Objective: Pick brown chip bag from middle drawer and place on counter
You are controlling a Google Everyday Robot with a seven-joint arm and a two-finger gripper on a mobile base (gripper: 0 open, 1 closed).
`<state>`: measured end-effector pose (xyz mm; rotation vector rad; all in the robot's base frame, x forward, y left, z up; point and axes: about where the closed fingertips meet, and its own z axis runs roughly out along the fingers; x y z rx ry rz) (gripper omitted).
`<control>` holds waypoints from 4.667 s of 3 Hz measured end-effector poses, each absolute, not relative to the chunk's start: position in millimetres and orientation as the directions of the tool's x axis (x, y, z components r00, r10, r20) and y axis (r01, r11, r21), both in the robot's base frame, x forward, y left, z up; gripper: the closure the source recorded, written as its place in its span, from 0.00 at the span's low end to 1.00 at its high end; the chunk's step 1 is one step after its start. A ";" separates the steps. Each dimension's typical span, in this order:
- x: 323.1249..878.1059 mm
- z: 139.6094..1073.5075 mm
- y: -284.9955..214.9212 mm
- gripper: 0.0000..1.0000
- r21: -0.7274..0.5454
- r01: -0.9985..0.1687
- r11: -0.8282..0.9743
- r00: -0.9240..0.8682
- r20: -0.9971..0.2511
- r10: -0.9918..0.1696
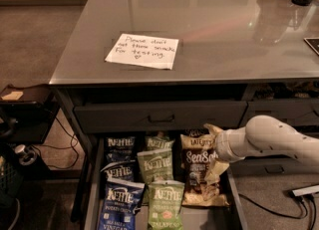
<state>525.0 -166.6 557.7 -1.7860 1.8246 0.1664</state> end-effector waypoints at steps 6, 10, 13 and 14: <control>529.4 419.0 -183.4 0.00 -0.312 -0.949 0.036 0.134 -0.505 -0.853; 526.5 401.9 -166.4 0.88 -0.308 -0.950 -0.050 0.194 -0.457 -0.868; 506.8 474.9 -180.6 1.00 -0.284 -0.954 -0.098 0.206 -0.382 -0.901; 513.8 524.3 -187.7 1.00 -0.278 -0.960 -0.027 0.150 -0.433 -0.889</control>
Offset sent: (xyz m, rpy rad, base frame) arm -0.0103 -0.0364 -0.0837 -0.0554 0.0030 0.0514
